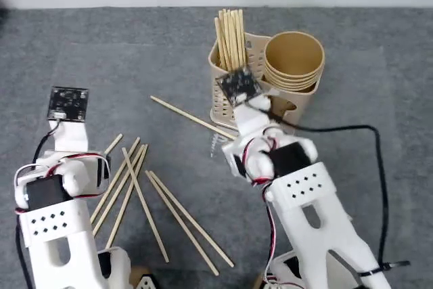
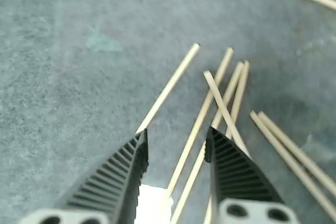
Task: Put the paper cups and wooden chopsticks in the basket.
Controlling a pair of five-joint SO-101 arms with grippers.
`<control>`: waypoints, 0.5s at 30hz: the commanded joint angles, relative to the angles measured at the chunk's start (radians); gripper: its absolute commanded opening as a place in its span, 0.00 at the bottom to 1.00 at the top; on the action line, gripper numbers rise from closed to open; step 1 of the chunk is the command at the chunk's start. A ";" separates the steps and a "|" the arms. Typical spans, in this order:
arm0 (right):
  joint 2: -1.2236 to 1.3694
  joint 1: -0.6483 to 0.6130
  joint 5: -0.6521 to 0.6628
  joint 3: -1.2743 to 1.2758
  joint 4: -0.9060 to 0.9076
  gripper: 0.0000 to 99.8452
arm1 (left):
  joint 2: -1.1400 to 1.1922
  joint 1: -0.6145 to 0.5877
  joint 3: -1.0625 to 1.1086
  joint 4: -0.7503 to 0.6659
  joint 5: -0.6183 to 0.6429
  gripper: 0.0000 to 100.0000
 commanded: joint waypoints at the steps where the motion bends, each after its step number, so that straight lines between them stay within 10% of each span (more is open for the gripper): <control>1: -0.035 -0.005 -0.046 0.098 -0.113 0.01 | 0.075 0.017 -0.125 0.107 -0.094 0.17; 15: -0.035 -0.004 -0.052 0.284 -0.294 0.01 | 0.726 0.017 -0.486 0.180 -0.365 0.28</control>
